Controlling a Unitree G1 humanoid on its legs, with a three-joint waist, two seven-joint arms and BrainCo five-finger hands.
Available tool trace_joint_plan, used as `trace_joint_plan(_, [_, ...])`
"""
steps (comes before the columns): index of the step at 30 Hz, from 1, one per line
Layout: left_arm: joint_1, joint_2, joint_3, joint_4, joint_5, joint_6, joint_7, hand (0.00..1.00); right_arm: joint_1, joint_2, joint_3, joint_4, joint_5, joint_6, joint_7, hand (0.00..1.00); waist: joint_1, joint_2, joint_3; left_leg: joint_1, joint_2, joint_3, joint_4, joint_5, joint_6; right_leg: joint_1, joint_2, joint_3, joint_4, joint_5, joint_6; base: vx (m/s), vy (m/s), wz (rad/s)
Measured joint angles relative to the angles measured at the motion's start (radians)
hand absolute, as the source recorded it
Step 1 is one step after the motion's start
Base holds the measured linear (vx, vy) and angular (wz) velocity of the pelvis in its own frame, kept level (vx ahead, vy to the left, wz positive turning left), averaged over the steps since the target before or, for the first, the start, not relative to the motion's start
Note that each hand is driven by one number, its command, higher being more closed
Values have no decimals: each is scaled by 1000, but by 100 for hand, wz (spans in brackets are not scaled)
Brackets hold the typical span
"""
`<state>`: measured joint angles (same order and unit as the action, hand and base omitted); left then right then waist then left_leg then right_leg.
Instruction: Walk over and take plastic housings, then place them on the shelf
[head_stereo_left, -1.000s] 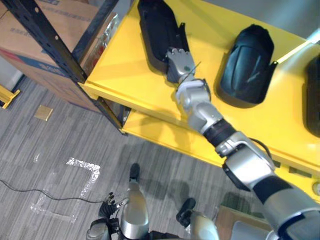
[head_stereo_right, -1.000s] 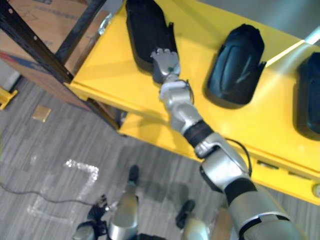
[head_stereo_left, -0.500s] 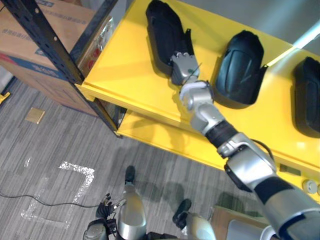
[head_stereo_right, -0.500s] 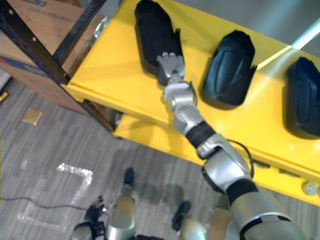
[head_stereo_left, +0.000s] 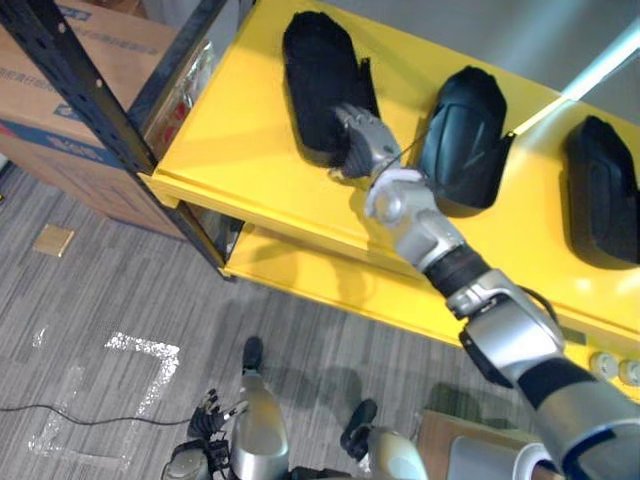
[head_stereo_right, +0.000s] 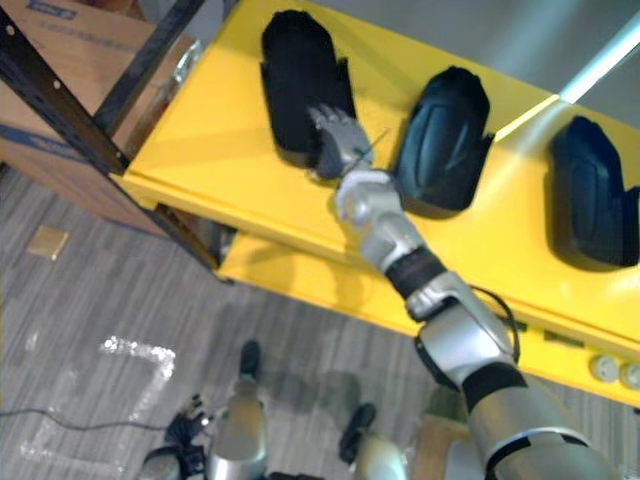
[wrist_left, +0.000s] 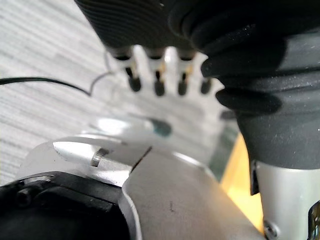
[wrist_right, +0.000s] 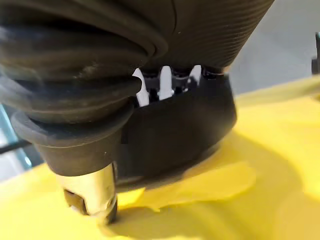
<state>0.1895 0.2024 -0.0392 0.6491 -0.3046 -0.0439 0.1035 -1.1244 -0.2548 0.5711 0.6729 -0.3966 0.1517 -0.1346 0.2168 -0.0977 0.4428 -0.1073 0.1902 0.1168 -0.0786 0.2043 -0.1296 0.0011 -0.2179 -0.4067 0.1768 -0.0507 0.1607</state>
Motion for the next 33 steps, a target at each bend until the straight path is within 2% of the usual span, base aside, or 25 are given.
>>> trace_joint_plan(3, [0,0,1,0,2,0,-1,0,19,7,7,-33,79,-47,18,0,-1,0,0,0,0,-1,0,0,0,0,1,-1,0,0,0,0,0,0])
trace_joint_plan(6, [0,0,2,0,7,0,-2,0,26,25,10,-55,117,-65,47,0,-3,0,0,0,0,-2,0,0,0,1,1,-1,0,0,0,0,0,0])
trace_joint_plan(7, [0,0,2,-1,7,0,-2,0,30,35,10,-64,117,-65,49,100,-3,0,0,0,0,-2,0,0,0,1,1,-1,0,0,0,0,0,0])
trace_joint_plan(20, [1,-10,20,0,11,0,-3,0,50,76,9,-100,110,-57,68,100,-5,0,0,1,0,-5,0,-2,3,4,1,-3,1,-1,-3,0,0,0])
trace_joint_plan(21, [1,-10,20,0,11,0,-3,0,51,84,10,-100,109,-57,69,0,-5,0,0,1,0,-6,0,-2,3,4,1,-4,1,-1,-2,0,0,0])
trace_joint_plan(33, [1,-9,20,1,34,-2,-3,0,50,100,9,-74,109,-70,46,0,-5,-5,-11,-2,-2,-12,0,-1,1,8,1,-9,-2,-2,-3,0,0,1])
